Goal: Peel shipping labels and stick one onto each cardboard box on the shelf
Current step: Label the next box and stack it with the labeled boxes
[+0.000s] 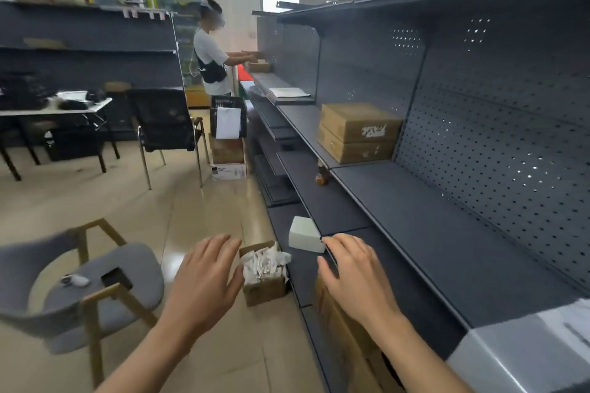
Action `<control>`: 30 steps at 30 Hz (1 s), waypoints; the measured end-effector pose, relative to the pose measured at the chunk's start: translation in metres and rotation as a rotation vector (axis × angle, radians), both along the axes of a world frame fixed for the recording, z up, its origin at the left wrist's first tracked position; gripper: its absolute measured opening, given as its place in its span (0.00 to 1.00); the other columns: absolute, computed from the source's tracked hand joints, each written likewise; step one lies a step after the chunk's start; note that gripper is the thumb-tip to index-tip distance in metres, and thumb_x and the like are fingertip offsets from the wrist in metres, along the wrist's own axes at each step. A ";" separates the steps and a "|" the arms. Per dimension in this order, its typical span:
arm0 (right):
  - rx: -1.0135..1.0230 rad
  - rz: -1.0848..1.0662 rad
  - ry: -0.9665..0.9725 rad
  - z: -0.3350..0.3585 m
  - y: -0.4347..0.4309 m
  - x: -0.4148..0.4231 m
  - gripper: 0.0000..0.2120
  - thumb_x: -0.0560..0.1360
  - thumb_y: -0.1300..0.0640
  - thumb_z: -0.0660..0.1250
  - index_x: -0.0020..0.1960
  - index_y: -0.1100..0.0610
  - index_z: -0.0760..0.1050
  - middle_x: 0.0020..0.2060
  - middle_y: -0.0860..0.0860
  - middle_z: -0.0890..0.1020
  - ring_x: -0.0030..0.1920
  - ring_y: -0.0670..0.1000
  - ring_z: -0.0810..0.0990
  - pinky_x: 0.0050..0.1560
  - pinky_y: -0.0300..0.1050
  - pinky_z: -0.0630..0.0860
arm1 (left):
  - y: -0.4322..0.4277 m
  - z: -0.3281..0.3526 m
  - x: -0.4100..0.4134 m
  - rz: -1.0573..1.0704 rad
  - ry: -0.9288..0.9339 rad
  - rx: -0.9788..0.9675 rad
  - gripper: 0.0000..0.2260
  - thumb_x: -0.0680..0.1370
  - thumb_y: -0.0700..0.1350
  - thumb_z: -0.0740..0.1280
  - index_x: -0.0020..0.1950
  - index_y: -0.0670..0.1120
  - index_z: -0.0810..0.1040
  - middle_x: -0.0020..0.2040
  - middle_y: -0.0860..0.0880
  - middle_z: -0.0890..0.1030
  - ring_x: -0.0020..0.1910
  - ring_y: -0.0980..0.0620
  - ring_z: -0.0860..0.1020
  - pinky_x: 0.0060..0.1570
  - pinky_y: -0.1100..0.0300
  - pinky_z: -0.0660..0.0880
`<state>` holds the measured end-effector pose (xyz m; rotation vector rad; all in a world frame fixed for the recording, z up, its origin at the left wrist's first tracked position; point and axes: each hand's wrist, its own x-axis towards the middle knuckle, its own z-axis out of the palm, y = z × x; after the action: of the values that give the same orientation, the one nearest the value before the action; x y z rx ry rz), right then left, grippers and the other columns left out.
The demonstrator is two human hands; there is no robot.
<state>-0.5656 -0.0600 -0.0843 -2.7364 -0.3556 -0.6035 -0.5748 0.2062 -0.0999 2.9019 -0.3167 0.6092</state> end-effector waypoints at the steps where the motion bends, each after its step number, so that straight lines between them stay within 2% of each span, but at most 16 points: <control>1: 0.002 0.010 0.002 0.002 0.003 0.019 0.16 0.79 0.47 0.62 0.62 0.52 0.76 0.58 0.47 0.79 0.59 0.48 0.76 0.61 0.44 0.72 | 0.002 0.005 0.016 0.014 0.013 0.004 0.23 0.78 0.56 0.55 0.66 0.45 0.76 0.62 0.46 0.78 0.61 0.43 0.77 0.55 0.50 0.76; 6: 0.010 0.036 0.023 0.005 0.021 0.107 0.19 0.79 0.47 0.62 0.68 0.53 0.73 0.61 0.47 0.77 0.62 0.48 0.75 0.64 0.43 0.70 | 0.018 0.012 0.093 0.066 0.032 0.003 0.24 0.78 0.56 0.54 0.69 0.45 0.73 0.66 0.45 0.76 0.65 0.44 0.74 0.58 0.48 0.76; 10: -0.008 0.067 0.076 -0.002 0.044 0.167 0.21 0.80 0.47 0.60 0.71 0.51 0.70 0.65 0.46 0.74 0.65 0.46 0.71 0.66 0.40 0.65 | 0.039 -0.001 0.148 0.083 0.041 -0.064 0.24 0.78 0.56 0.55 0.68 0.45 0.74 0.65 0.45 0.77 0.63 0.44 0.75 0.57 0.49 0.76; 13: -0.024 0.048 0.075 -0.011 0.064 0.217 0.21 0.80 0.47 0.61 0.71 0.52 0.71 0.65 0.46 0.74 0.66 0.46 0.72 0.66 0.41 0.66 | 0.059 -0.015 0.200 0.073 0.062 -0.086 0.25 0.77 0.56 0.55 0.68 0.45 0.74 0.64 0.45 0.77 0.62 0.44 0.76 0.56 0.49 0.77; 19: -0.083 -0.053 0.068 -0.014 0.099 0.307 0.18 0.78 0.49 0.63 0.66 0.52 0.74 0.60 0.47 0.77 0.62 0.49 0.75 0.63 0.46 0.71 | 0.094 -0.020 0.319 -0.019 0.083 -0.120 0.24 0.78 0.55 0.55 0.66 0.44 0.76 0.61 0.45 0.79 0.61 0.45 0.77 0.56 0.50 0.78; 23: -0.114 -0.134 0.107 -0.007 0.112 0.357 0.20 0.80 0.47 0.61 0.70 0.52 0.71 0.65 0.47 0.75 0.66 0.48 0.72 0.68 0.46 0.67 | 0.104 -0.014 0.394 -0.117 0.074 -0.131 0.24 0.78 0.54 0.55 0.68 0.44 0.75 0.62 0.46 0.78 0.63 0.46 0.76 0.60 0.51 0.75; 28: -0.088 -0.227 0.136 -0.008 0.113 0.407 0.21 0.80 0.47 0.62 0.70 0.53 0.72 0.65 0.48 0.76 0.66 0.49 0.72 0.67 0.46 0.69 | 0.098 -0.015 0.468 -0.202 0.102 -0.198 0.21 0.81 0.53 0.61 0.72 0.45 0.72 0.66 0.48 0.76 0.67 0.48 0.73 0.65 0.54 0.71; 30: -0.082 -0.256 0.144 -0.008 0.108 0.427 0.21 0.80 0.46 0.61 0.71 0.53 0.71 0.65 0.47 0.75 0.66 0.48 0.72 0.67 0.46 0.69 | 0.090 -0.015 0.494 -0.233 0.107 -0.210 0.22 0.81 0.54 0.60 0.72 0.46 0.72 0.67 0.49 0.76 0.67 0.49 0.73 0.65 0.54 0.71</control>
<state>-0.1386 0.0480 -0.0919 -2.9075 0.0053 -0.4588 -0.0813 0.2963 -0.1150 2.6340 -0.5320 0.4199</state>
